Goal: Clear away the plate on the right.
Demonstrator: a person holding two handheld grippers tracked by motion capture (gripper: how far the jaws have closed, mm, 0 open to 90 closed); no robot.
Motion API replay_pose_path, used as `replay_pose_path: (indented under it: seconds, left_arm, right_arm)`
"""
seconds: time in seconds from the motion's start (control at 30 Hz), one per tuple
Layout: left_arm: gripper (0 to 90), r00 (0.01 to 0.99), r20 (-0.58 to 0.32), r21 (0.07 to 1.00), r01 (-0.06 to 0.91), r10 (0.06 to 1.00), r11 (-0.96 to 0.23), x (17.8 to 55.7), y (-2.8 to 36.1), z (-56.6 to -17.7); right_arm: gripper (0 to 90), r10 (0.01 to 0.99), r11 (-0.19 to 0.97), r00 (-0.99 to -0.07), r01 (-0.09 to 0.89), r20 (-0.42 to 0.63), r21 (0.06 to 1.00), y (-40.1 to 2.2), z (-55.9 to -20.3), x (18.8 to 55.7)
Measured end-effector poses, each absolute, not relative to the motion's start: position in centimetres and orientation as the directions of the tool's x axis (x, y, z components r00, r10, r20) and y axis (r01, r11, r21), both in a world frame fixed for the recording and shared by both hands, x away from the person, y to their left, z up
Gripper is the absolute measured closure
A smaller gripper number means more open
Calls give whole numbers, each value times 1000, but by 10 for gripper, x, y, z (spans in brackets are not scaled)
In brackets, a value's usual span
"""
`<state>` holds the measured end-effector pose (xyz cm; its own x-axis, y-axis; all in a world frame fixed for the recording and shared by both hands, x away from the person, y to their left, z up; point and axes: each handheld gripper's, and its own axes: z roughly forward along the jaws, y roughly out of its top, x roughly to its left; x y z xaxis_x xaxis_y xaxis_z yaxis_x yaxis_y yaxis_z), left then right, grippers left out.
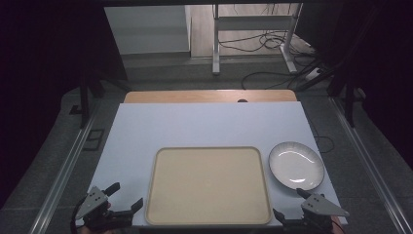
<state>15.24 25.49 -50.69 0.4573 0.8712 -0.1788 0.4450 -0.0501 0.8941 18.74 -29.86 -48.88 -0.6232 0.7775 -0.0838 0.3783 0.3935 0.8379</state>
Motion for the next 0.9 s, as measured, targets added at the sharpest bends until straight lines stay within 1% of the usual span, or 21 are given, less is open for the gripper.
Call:
replay_pose_path:
  seconds: [0.23, 0.4, 0.57, 0.8, 0.9]
  left_arm:
    - [0, 458, -179, 894, 446, 871, -51, 153, 255, -507]
    - [0, 458, -176, 893, 446, 871, -54, 153, 255, -507]
    - [0, 458, -178, 893, 448, 871, -53, 153, 255, -507]
    - [0, 458, -184, 892, 449, 870, -48, 153, 255, -507]
    - [0, 459, -184, 892, 449, 869, -48, 153, 255, -507]
  right_arm:
    - [0, 780, 422, -613, 364, -128, 830, -295, -489, 194]
    - [0, 795, 437, -590, 397, -140, 808, -292, -491, 202]
    - [0, 803, 448, -574, 403, -162, 798, -291, -492, 205]
    - [0, 819, 422, -557, 426, -136, 800, -293, -493, 211]
    - [0, 819, 443, -548, 421, -167, 792, -292, -492, 212]
